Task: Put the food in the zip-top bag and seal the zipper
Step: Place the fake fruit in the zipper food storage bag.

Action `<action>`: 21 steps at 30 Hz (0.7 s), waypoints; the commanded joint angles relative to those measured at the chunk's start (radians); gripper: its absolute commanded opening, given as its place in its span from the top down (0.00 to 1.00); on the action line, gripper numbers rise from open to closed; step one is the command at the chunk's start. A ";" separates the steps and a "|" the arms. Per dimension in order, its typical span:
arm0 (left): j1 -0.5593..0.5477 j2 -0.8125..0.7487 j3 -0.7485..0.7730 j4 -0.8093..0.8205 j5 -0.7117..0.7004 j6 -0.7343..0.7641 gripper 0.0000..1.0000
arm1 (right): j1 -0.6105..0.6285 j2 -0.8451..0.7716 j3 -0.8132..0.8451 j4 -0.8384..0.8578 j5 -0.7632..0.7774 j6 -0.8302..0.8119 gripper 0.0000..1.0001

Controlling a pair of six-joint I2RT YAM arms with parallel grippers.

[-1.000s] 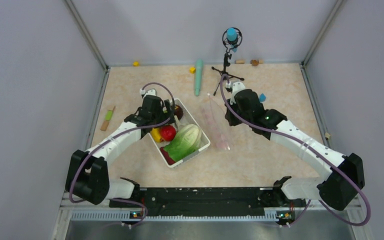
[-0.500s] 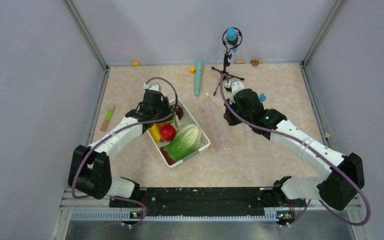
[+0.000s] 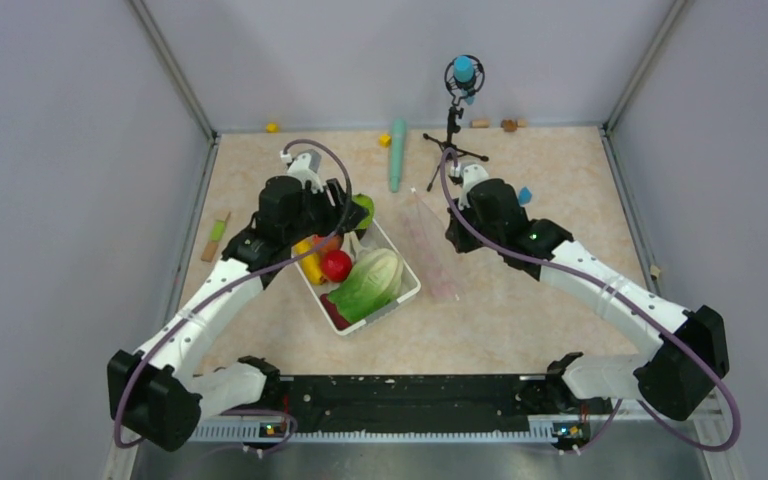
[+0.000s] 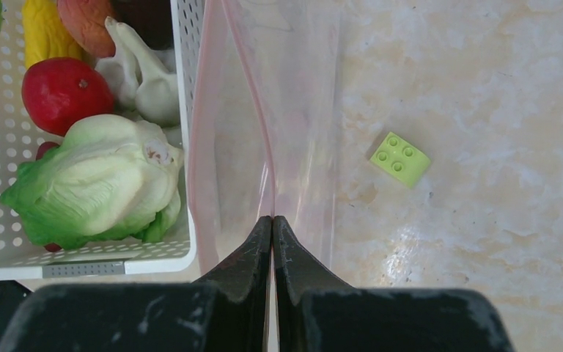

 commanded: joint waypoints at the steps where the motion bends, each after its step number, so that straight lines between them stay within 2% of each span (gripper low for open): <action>1: -0.092 -0.028 0.033 0.157 0.139 -0.023 1.00 | -0.005 -0.032 -0.001 0.055 -0.020 0.026 1.00; 6: -0.211 0.052 0.095 0.212 0.162 -0.004 1.00 | -0.004 -0.051 -0.002 0.057 -0.025 0.049 1.00; 10: -0.242 0.116 0.101 0.307 0.205 -0.058 1.00 | -0.005 -0.056 -0.006 0.064 -0.036 0.053 1.00; 17: -0.287 0.204 0.095 0.452 0.175 -0.170 1.00 | -0.004 -0.047 -0.008 0.070 -0.050 0.057 1.00; 21: -0.296 0.233 0.109 0.396 0.101 -0.157 1.00 | -0.004 -0.060 -0.011 0.072 -0.044 0.064 1.00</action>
